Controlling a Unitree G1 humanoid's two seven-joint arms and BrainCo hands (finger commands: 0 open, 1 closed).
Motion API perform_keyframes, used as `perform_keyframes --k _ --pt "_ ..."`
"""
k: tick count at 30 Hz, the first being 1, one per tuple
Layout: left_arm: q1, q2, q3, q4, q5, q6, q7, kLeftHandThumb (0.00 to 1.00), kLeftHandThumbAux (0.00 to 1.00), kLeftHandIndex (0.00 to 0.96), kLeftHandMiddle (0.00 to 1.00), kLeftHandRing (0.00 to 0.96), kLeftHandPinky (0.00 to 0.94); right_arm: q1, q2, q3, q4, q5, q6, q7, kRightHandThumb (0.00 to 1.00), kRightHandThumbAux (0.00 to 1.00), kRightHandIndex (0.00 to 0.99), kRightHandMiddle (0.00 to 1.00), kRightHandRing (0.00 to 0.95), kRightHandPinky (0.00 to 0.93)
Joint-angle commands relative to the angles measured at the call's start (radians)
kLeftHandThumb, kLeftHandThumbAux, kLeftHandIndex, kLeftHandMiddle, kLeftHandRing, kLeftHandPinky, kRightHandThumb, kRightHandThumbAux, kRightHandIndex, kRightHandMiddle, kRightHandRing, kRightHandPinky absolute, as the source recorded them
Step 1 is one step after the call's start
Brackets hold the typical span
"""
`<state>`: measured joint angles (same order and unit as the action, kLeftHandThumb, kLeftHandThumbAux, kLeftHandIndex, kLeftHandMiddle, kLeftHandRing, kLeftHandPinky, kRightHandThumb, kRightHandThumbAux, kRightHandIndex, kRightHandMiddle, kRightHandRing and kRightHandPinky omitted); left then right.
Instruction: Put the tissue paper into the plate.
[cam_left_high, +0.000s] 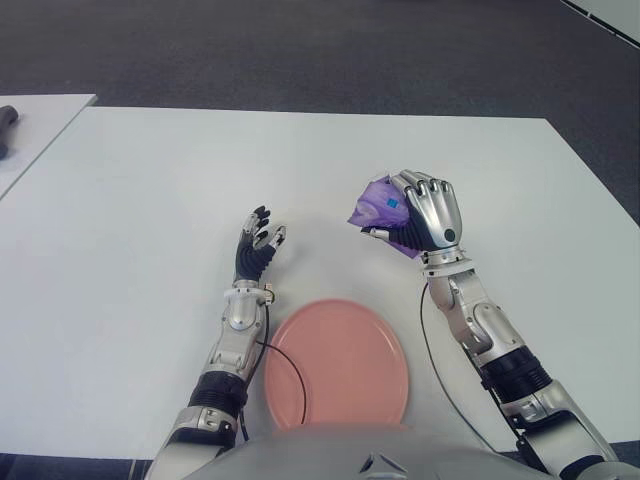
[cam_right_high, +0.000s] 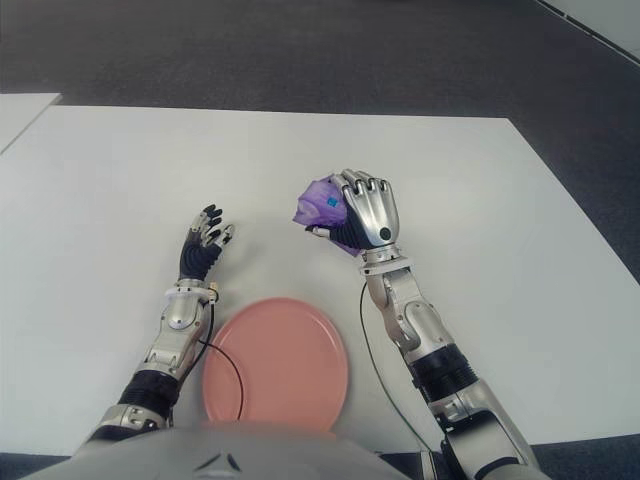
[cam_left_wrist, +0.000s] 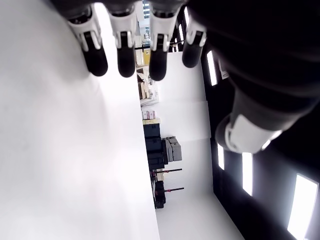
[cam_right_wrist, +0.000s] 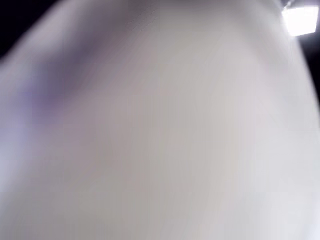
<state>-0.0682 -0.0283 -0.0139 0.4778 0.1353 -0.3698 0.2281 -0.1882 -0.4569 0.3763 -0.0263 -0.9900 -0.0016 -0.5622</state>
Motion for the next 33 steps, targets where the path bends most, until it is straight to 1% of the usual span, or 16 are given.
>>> perform_keyframes --k 1,4,9,19,23,26,31,33 --pt "-0.001 0.003 0.004 0.012 -0.006 0.02 -0.012 0.302 0.625 0.126 0.151 0.127 0.139 0.025 0.002 -0.021 -0.055 -0.001 -0.026 0.012 0.854 0.677 0.399 0.538 0.845 0.812" --pt "-0.005 0.004 0.006 0.016 -0.009 0.015 -0.012 0.307 0.63 0.125 0.15 0.126 0.139 0.021 0.007 -0.034 -0.094 0.019 -0.05 0.026 0.854 0.677 0.399 0.538 0.849 0.818" --pt "-0.006 0.006 0.004 0.013 -0.007 0.016 -0.012 0.304 0.633 0.122 0.147 0.126 0.141 0.017 0.008 -0.053 -0.147 0.025 -0.089 0.038 0.854 0.677 0.399 0.539 0.852 0.825" --pt "-0.007 0.003 0.005 0.014 -0.012 0.015 -0.011 0.305 0.636 0.122 0.146 0.126 0.14 0.013 0.012 -0.075 -0.193 0.008 -0.147 0.055 0.855 0.677 0.4 0.539 0.853 0.832" --pt "-0.004 0.001 0.003 0.011 -0.009 0.013 -0.008 0.306 0.633 0.121 0.146 0.127 0.146 0.021 0.007 -0.081 -0.221 0.015 -0.172 0.088 0.854 0.677 0.399 0.537 0.848 0.827" --pt "-0.003 0.0 0.002 0.012 -0.008 0.008 -0.007 0.308 0.628 0.121 0.148 0.131 0.151 0.046 -0.002 -0.079 -0.256 0.025 -0.205 0.117 0.854 0.678 0.397 0.536 0.843 0.824" --pt "-0.002 -0.001 0.001 0.012 -0.008 0.001 -0.007 0.311 0.622 0.122 0.152 0.136 0.158 0.152 0.004 -0.052 -0.336 0.009 -0.24 0.143 0.853 0.678 0.396 0.535 0.838 0.832" --pt "-0.002 -0.001 0.001 0.013 -0.006 0.0 -0.005 0.312 0.621 0.123 0.154 0.138 0.161 0.168 -0.004 -0.053 -0.346 0.029 -0.26 0.173 0.853 0.679 0.396 0.535 0.837 0.833"
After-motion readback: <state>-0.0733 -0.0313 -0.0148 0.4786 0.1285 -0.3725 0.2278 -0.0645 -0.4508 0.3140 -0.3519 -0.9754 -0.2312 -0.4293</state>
